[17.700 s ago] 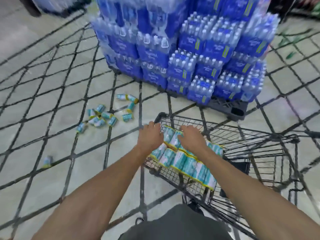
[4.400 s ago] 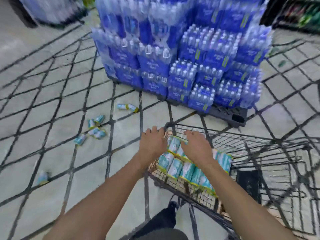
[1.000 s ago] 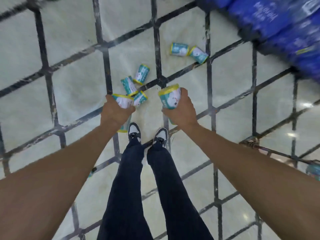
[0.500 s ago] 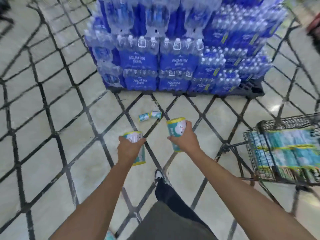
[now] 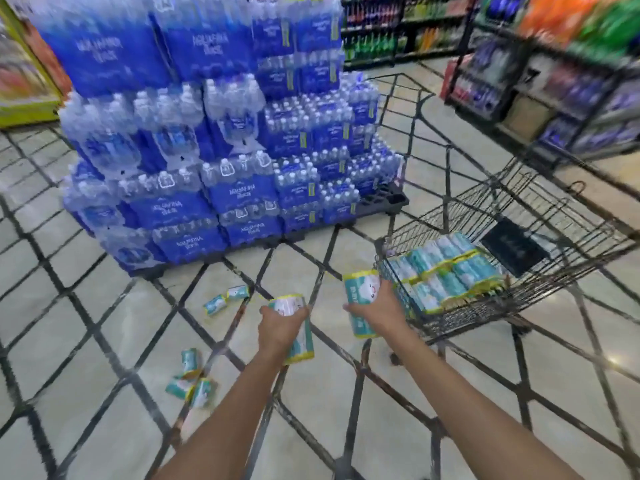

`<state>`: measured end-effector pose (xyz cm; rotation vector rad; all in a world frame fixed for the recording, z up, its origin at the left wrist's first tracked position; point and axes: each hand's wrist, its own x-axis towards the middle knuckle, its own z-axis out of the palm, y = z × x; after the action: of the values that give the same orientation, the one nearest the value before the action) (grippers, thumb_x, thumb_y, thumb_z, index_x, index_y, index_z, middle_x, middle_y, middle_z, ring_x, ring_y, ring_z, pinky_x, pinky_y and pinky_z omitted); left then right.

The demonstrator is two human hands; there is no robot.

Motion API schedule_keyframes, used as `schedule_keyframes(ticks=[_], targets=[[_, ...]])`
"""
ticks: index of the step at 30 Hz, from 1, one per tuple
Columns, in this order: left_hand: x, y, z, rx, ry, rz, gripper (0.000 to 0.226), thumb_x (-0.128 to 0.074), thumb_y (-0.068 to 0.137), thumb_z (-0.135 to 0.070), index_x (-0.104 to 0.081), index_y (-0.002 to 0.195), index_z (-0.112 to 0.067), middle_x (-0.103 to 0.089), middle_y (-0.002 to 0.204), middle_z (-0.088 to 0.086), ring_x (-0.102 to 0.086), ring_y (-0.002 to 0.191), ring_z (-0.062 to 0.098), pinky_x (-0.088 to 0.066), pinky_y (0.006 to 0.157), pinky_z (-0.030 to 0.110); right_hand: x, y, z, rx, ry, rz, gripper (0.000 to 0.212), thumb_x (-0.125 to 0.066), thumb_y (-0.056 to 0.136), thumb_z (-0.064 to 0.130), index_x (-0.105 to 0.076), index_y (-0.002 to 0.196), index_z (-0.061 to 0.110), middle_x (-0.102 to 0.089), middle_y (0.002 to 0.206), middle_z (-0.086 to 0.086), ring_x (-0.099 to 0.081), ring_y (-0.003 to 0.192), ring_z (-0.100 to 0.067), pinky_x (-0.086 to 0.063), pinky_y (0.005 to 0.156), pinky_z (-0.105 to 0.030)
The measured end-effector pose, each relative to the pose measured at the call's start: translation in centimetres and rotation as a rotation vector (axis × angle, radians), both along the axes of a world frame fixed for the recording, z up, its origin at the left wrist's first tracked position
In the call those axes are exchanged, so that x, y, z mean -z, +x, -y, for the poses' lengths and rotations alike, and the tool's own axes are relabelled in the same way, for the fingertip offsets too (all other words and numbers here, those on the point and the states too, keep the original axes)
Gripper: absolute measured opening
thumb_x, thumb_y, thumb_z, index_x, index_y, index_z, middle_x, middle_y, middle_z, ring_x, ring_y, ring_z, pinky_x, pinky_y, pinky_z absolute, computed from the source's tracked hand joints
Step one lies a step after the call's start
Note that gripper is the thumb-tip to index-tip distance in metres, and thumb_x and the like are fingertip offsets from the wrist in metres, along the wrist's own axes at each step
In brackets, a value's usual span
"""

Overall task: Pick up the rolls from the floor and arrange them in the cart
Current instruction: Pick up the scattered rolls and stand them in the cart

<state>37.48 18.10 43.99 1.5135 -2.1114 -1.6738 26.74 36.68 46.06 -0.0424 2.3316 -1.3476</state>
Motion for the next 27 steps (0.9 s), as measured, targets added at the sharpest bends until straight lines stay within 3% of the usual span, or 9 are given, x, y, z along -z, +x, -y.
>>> schedule_keyframes(ticks=[3,6,9,12,16,20,23,27], targets=[[0.7,-4.2,-8.5,0.010,0.076,-0.010,0.082,-0.088,0.070,-0.047,-0.040,0.125,-0.010,-0.057,0.113,0.011,-0.061,0.102,0.031,-0.054,0.088,0.041,0.7,-3.2,-9.0,0.047,0.009,0.035,0.075,-0.091,0.070,0.037,-0.040,0.122,0.021,-0.059,0.105,0.003,-0.063,0.096,-0.022,-0.054,0.075,-0.036],[1.5,-8.4,-17.0,0.019,0.174,-0.001,0.086,-0.091,0.061,-0.048,-0.042,0.121,-0.012,-0.060,0.113,0.012,-0.065,0.098,0.031,-0.058,0.085,0.042,0.4,-6.2,-17.5,0.098,0.032,0.056,0.072,-0.090,0.073,0.034,-0.037,0.121,0.022,-0.057,0.103,0.002,-0.059,0.092,-0.022,-0.046,0.061,-0.029],[2.4,-12.0,-24.0,0.084,0.195,0.024,0.090,-0.090,0.055,-0.054,-0.040,0.117,-0.013,-0.061,0.112,0.012,-0.065,0.099,0.031,-0.058,0.087,0.043,0.8,-9.1,-25.0,0.158,0.041,0.079,0.073,-0.092,0.072,0.028,-0.039,0.123,0.021,-0.060,0.113,-0.003,-0.062,0.098,-0.024,-0.051,0.074,-0.034],[2.0,-15.7,-29.0,0.127,0.197,0.053,0.086,-0.088,0.066,-0.051,-0.038,0.124,-0.012,-0.059,0.115,0.013,-0.063,0.104,0.032,-0.056,0.091,0.044,0.8,-12.4,-29.8,0.185,0.089,0.106,0.076,-0.092,0.070,0.033,-0.038,0.123,0.024,-0.061,0.114,-0.004,-0.063,0.099,-0.025,-0.053,0.080,-0.037],[2.8,-20.7,-32.0,0.131,0.172,0.051,0.084,-0.086,0.071,-0.050,-0.038,0.126,-0.009,-0.059,0.123,0.017,-0.061,0.109,0.034,-0.055,0.092,0.045,1.4,-16.6,-32.6,0.201,0.093,0.083,0.077,-0.092,0.068,0.029,-0.039,0.122,0.023,-0.061,0.114,-0.004,-0.063,0.098,-0.025,-0.056,0.082,-0.039],[4.7,-27.7,-33.3,0.076,0.208,0.052,0.115,-0.084,0.069,-0.058,-0.024,0.150,-0.005,-0.051,0.141,0.017,-0.054,0.125,0.036,-0.050,0.101,0.048,3.4,-22.8,-33.4,0.166,0.126,0.104,0.075,-0.089,0.072,0.029,-0.037,0.125,0.023,-0.060,0.115,-0.004,-0.064,0.101,-0.026,-0.057,0.084,-0.041],[7.1,-33.5,-33.2,0.018,0.229,0.044,0.117,-0.084,0.072,-0.055,-0.018,0.155,-0.006,-0.044,0.150,0.016,-0.048,0.133,0.035,-0.045,0.107,0.046,5.7,-28.2,-32.7,0.119,0.149,0.117,0.079,-0.090,0.071,0.029,-0.038,0.129,0.022,-0.061,0.117,-0.003,-0.064,0.101,-0.025,-0.053,0.079,-0.035],[10.3,-40.3,-33.1,-0.006,0.273,0.097,0.115,-0.080,0.079,-0.050,-0.010,0.159,-0.006,-0.034,0.158,0.015,-0.040,0.141,0.033,-0.041,0.112,0.044,9.2,-34.7,-31.5,0.057,0.216,0.169,0.088,-0.093,0.069,0.031,-0.038,0.136,0.018,-0.062,0.117,-0.001,-0.064,0.101,-0.023,-0.051,0.085,-0.034]])
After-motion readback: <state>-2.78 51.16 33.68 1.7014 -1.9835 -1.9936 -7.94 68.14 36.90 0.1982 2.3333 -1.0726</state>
